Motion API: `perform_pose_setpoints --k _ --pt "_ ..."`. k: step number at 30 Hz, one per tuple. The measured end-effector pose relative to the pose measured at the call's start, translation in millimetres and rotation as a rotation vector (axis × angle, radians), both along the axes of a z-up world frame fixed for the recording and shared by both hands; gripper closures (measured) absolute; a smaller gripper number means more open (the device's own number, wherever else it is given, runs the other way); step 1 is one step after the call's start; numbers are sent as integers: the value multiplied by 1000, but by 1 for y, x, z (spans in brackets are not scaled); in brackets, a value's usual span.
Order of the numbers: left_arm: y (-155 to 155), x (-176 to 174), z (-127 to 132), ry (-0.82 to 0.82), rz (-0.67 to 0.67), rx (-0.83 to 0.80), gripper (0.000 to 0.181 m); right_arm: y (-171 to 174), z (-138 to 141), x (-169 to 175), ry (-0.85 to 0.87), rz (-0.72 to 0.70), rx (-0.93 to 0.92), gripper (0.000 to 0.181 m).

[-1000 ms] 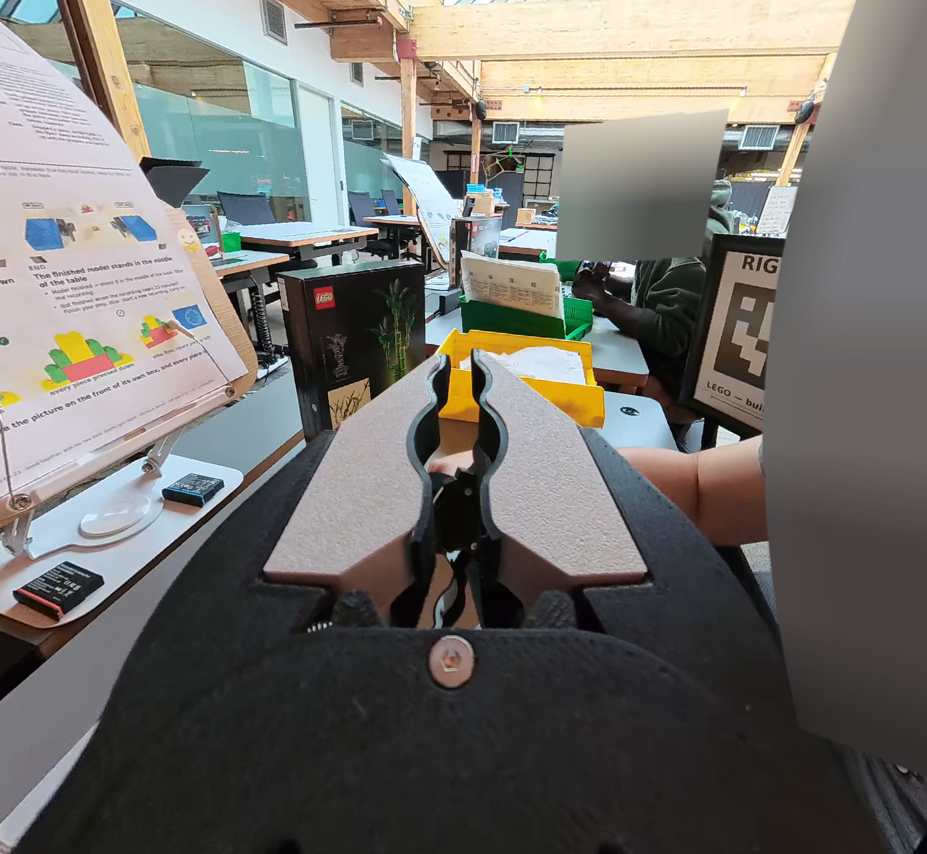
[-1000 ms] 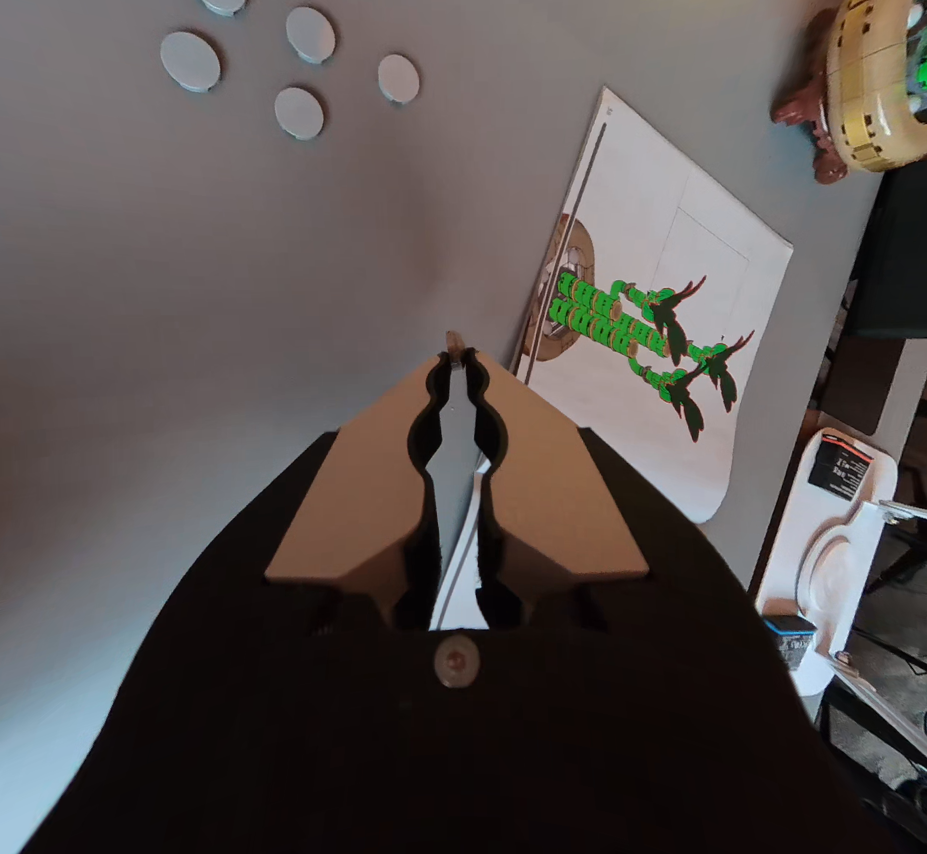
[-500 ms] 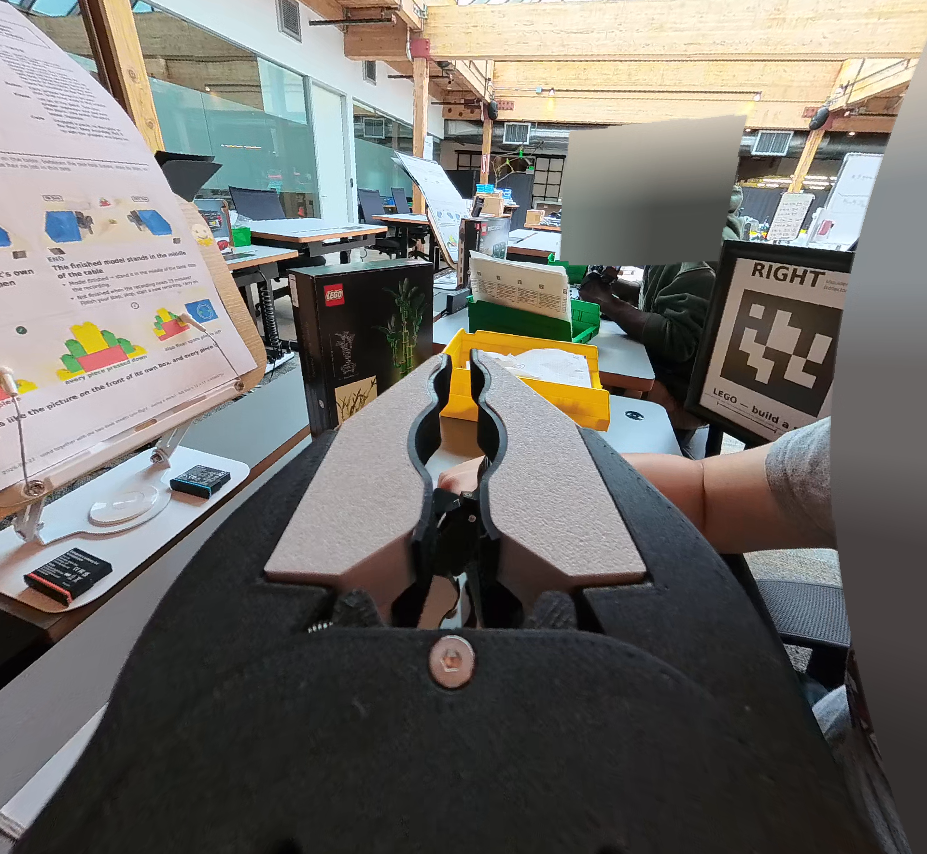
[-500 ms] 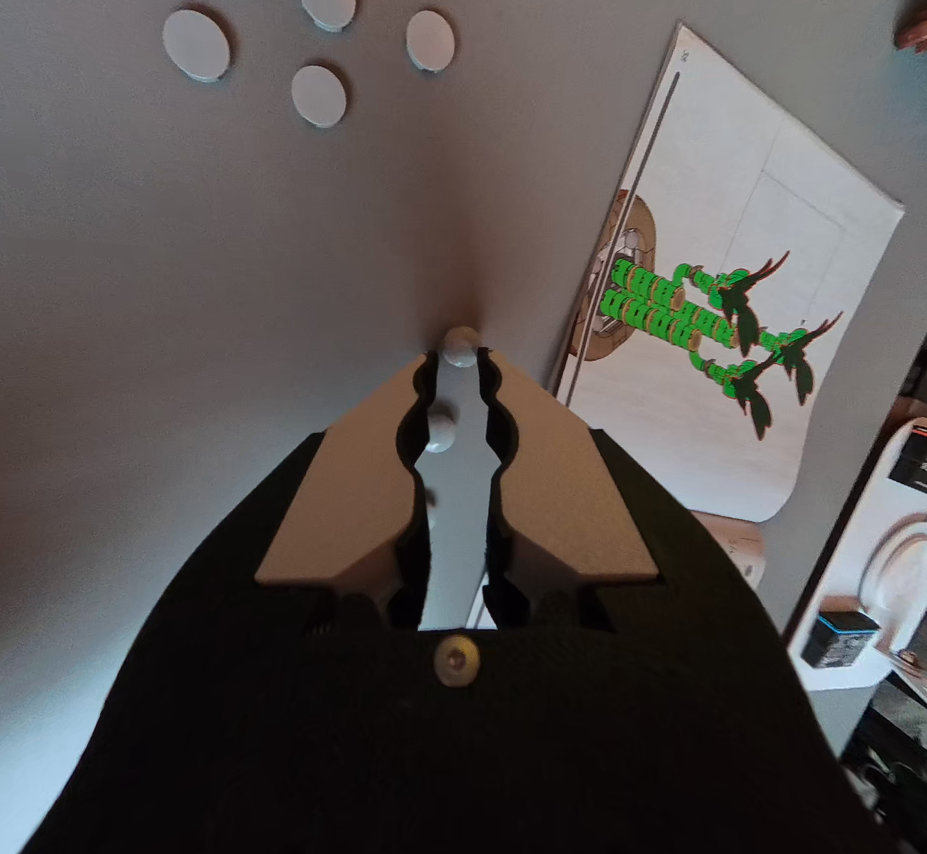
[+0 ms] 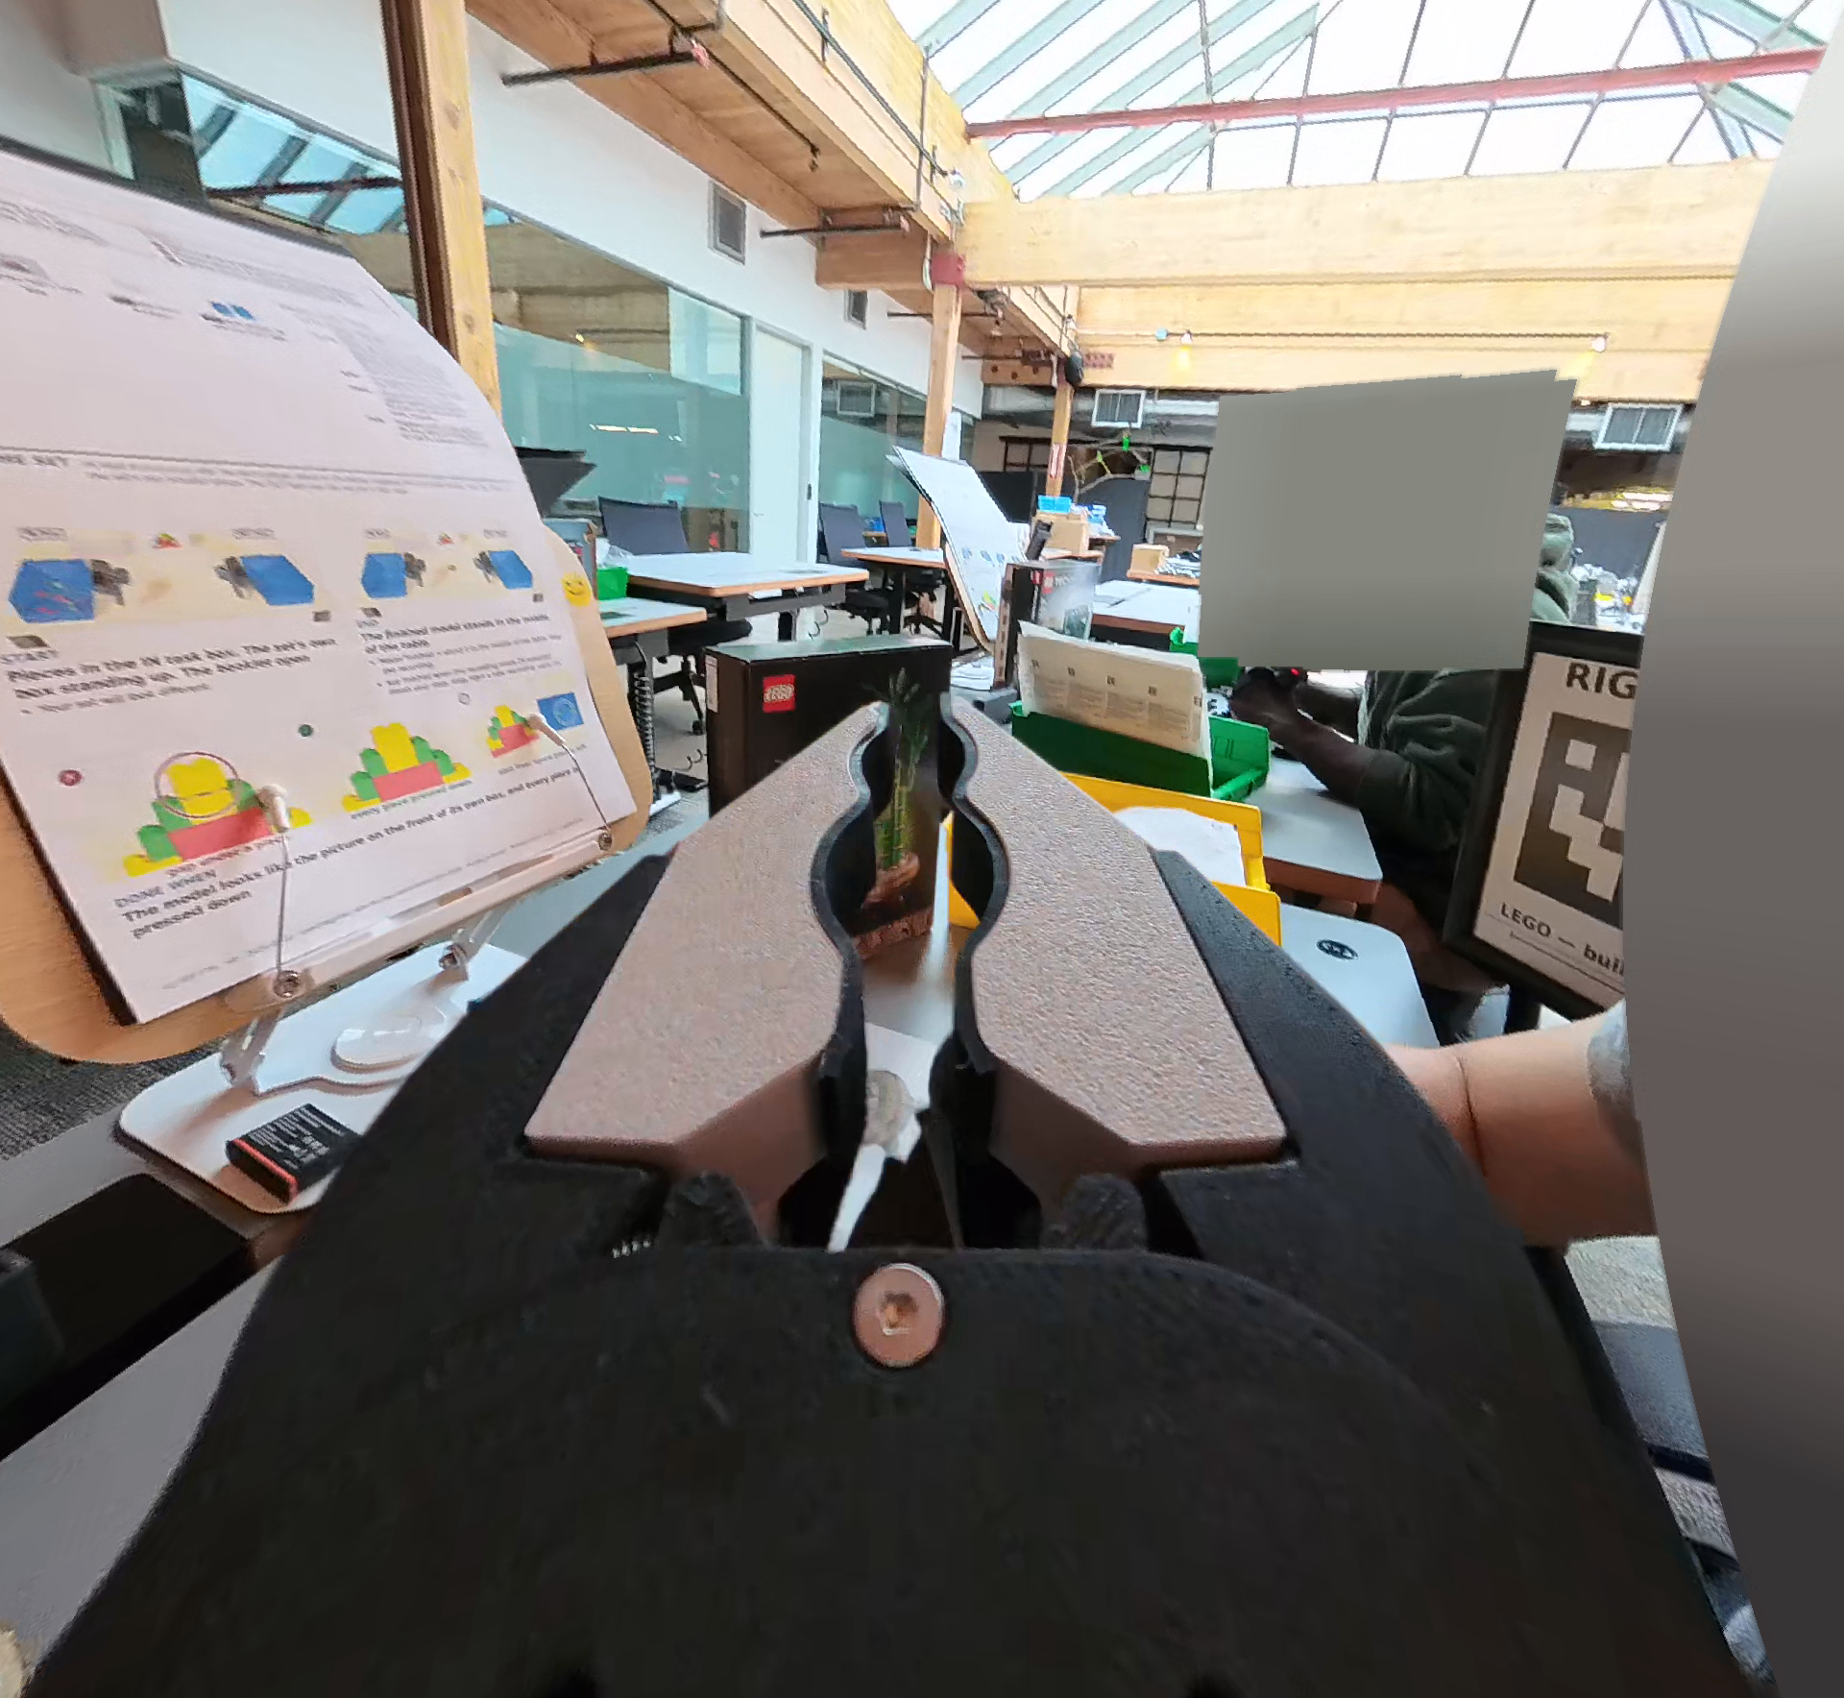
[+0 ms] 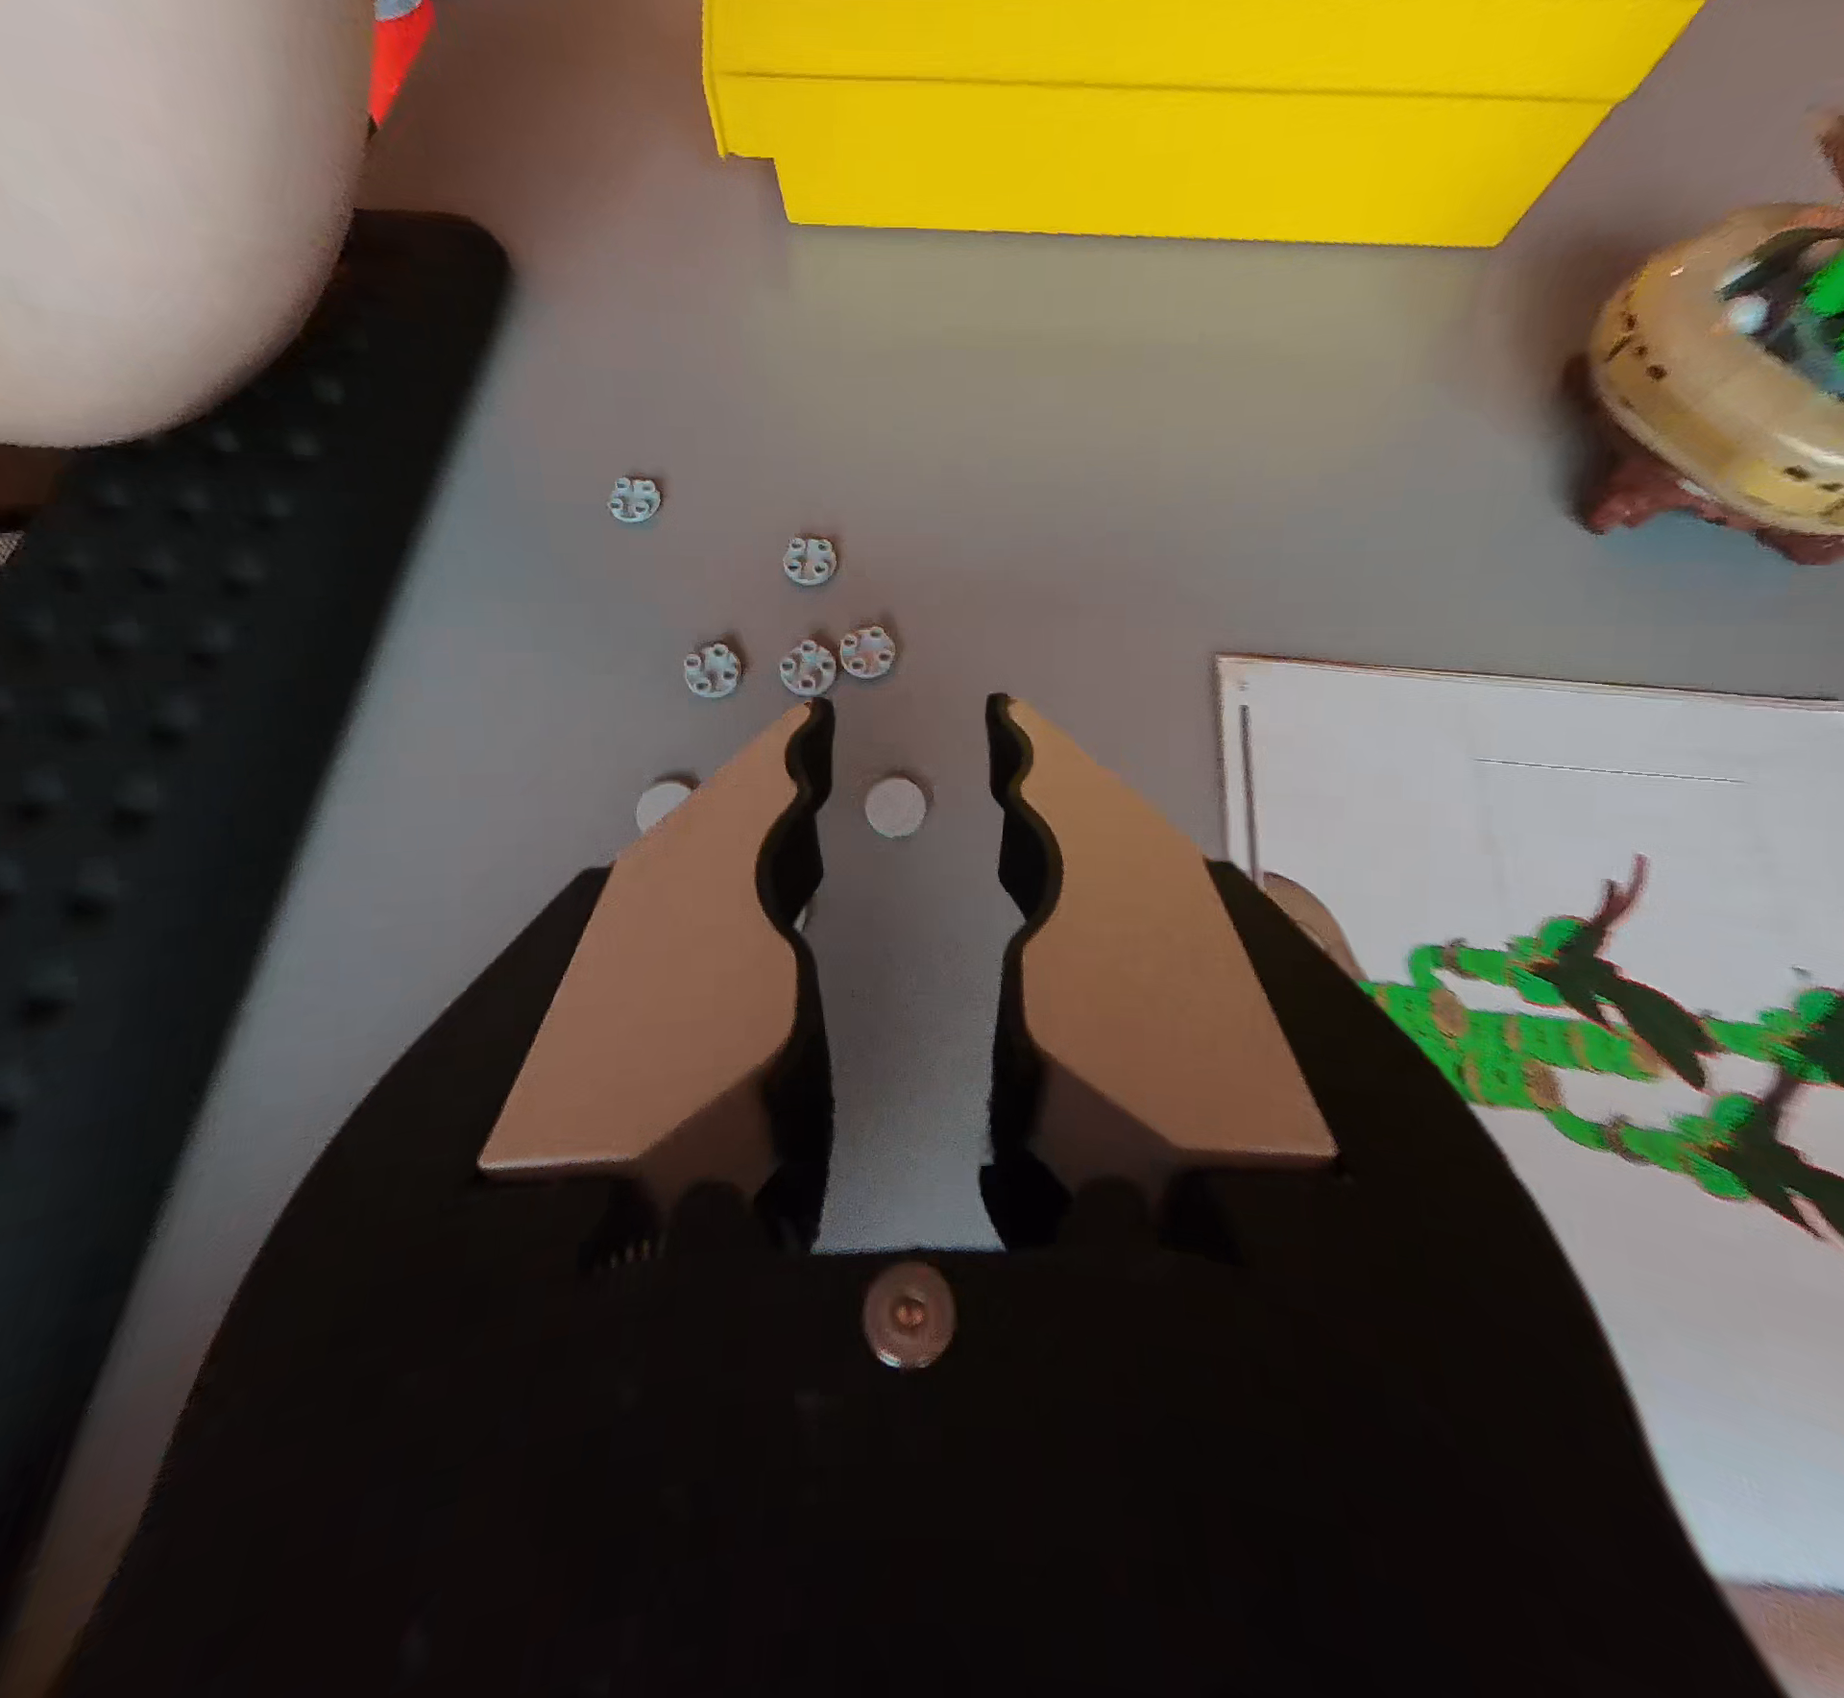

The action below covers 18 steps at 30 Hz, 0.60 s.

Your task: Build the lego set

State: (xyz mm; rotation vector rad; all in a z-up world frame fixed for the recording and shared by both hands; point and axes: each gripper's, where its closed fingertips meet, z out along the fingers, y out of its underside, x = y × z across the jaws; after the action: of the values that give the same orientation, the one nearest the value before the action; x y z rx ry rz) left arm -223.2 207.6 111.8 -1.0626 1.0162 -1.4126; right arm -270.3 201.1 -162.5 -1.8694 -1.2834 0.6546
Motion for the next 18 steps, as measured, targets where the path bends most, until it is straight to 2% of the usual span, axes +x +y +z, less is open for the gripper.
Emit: perform_pose_setpoints --k 8,10,14,18 --pt "-1 -12 14 -51 9 1 176 3 -37 -38 -88 -12 37 153" --pt "-3 -13 16 -57 0 0 176 8 -41 -42 -107 -33 43 154" --pt "-5 -15 18 -61 -9 -5 176 8 -44 -49 -77 -79 -83 154" --pt "-6 -15 19 -58 -20 -18 176 13 -47 -46 -155 -199 -83 154"
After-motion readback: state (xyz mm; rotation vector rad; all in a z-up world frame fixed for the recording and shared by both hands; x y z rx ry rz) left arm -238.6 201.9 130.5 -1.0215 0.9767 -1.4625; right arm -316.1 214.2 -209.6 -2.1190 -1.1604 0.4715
